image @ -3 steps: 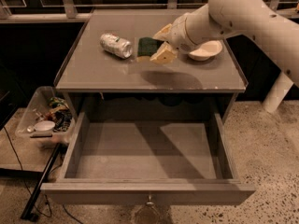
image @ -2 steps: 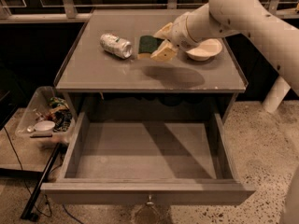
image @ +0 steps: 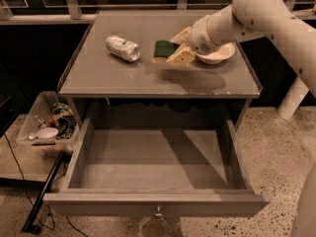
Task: Pick sponge from top drawer and place on counter
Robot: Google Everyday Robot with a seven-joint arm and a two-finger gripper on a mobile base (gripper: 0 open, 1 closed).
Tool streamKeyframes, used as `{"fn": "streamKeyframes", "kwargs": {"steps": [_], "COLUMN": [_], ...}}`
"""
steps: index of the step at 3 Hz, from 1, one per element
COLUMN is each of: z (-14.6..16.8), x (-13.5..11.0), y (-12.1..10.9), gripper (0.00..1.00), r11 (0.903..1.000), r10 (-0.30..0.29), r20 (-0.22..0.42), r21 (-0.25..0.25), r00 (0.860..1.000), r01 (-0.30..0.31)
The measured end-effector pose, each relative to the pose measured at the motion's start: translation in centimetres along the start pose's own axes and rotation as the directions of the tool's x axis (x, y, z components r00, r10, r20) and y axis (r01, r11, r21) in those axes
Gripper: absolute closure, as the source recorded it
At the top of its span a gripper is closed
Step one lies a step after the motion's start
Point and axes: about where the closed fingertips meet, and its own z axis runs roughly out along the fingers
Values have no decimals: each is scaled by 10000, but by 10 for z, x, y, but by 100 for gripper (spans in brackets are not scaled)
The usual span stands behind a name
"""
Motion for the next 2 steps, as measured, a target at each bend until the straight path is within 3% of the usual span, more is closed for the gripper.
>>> {"fn": "streamKeyframes", "kwargs": {"steps": [2], "z": [15], "x": [8], "y": [19], "gripper": [100], "r11": [9963], "r10": [118], "r20": [-635], "r21": [-844], "r00": [9979], "r01": [-172]}}
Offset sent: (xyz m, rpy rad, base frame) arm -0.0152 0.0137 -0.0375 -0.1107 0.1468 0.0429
